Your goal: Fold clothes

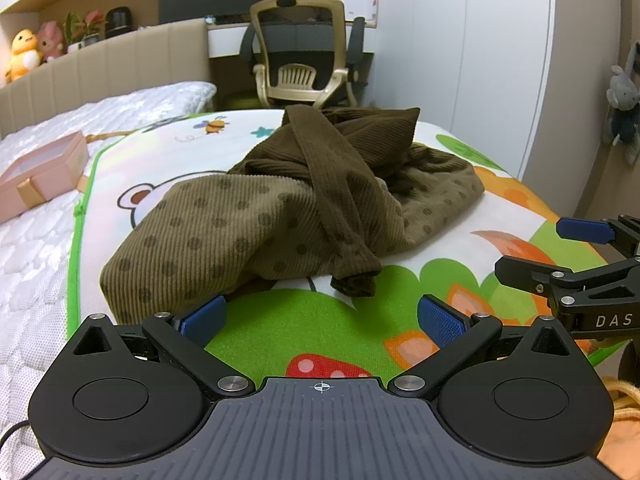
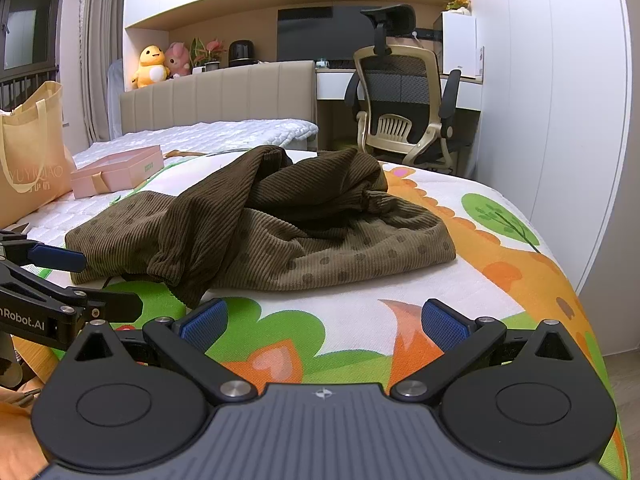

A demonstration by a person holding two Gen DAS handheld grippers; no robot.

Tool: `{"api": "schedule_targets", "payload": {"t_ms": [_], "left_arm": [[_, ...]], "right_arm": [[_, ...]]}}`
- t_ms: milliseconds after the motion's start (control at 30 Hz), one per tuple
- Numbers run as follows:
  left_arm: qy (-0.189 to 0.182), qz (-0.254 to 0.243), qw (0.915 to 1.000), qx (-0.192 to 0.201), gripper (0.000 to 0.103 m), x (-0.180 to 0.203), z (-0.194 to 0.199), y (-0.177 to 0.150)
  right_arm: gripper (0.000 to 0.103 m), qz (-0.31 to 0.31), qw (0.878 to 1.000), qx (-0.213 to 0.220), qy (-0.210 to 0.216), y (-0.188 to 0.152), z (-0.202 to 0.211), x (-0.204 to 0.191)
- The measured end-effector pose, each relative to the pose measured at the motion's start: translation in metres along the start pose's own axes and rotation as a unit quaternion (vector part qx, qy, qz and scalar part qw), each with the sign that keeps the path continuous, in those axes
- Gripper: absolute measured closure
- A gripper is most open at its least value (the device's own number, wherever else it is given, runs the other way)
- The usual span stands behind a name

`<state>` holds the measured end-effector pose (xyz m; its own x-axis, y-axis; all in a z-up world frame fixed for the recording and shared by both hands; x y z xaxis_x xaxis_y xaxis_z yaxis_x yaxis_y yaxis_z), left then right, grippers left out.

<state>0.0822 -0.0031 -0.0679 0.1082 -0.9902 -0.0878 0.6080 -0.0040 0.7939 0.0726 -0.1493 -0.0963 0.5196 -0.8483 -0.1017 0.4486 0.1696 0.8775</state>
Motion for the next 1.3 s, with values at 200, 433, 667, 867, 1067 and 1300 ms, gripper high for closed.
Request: {"api": "schedule_targets", "payload": {"t_ms": [200,433,667,867,1067,1300], "left_arm": [[0.0,0.0,1.0,-0.001,0.0,0.001,0.0,0.0],[0.001,-0.001,1.0,-0.005,0.0,0.002,-0.001,-0.001],[0.001,-0.004,1.0,-0.007,0.0,0.004,-0.003,-0.002],[0.0,-0.004,0.9999,-0.011,0.0,0.005,-0.006,-0.005],[-0.001,-0.003,0.9999,-0.016,0.0,0.005,-0.009,-0.007],[-0.007,-0.004,0.9994,-0.033,0.0,0.008,-0.017,-0.012]], "right_arm": [[0.0,0.0,1.0,0.0,0.001,0.0,0.0,0.0],[0.0,-0.005,1.0,-0.004,0.003,-0.002,-0.002,0.001],[0.0,-0.006,1.0,-0.008,0.003,-0.003,-0.003,0.001],[0.0,-0.002,1.0,-0.016,0.006,-0.004,-0.008,-0.001],[0.0,-0.004,1.0,-0.025,0.009,-0.007,-0.011,-0.001],[0.0,-0.01,0.999,-0.036,0.011,-0.009,-0.015,0.003]]}}
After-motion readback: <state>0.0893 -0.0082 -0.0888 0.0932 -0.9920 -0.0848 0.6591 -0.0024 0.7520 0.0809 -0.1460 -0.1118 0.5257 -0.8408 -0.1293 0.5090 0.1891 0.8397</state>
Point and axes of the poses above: each gripper's, at about its wrist camera, not at the fingertips, and z roughly against the way its jaws point, x to its right, y to its top, the point moved 10 cm from there along -z, roughly the way its jaws point, and after that the axes turned 9 degrees about y, right-handed, at the moved point
